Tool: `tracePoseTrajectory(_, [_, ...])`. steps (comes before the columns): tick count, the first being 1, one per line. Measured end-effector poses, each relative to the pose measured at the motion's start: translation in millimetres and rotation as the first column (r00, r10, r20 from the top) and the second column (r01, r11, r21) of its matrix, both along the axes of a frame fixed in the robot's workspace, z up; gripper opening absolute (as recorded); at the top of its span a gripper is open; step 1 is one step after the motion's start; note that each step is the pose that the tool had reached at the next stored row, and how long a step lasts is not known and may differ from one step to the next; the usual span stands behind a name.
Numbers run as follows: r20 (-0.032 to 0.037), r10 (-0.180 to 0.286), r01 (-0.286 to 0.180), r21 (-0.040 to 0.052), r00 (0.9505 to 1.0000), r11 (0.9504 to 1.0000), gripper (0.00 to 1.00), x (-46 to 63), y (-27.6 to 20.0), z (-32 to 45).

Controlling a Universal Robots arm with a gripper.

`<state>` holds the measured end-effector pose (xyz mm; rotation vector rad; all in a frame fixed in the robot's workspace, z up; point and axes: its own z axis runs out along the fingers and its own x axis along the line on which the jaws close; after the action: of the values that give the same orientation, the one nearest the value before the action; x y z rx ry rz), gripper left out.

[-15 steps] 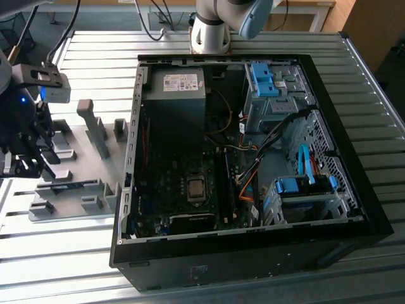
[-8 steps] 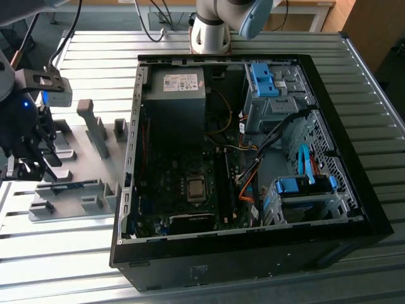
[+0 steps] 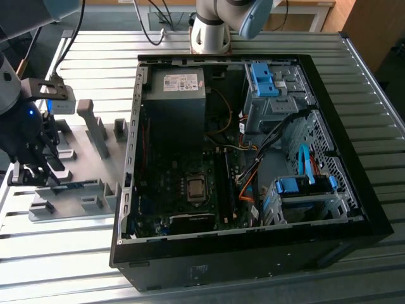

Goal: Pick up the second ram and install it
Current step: 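Pick up the second ram and move it above second insertion slot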

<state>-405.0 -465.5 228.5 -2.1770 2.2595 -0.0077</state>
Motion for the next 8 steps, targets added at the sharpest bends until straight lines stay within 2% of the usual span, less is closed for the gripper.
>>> tracePoseTrajectory(8, [0.0000,0.000,0.000,-0.0030,1.0000,1.0000,0.36,0.0,0.0,-0.4])
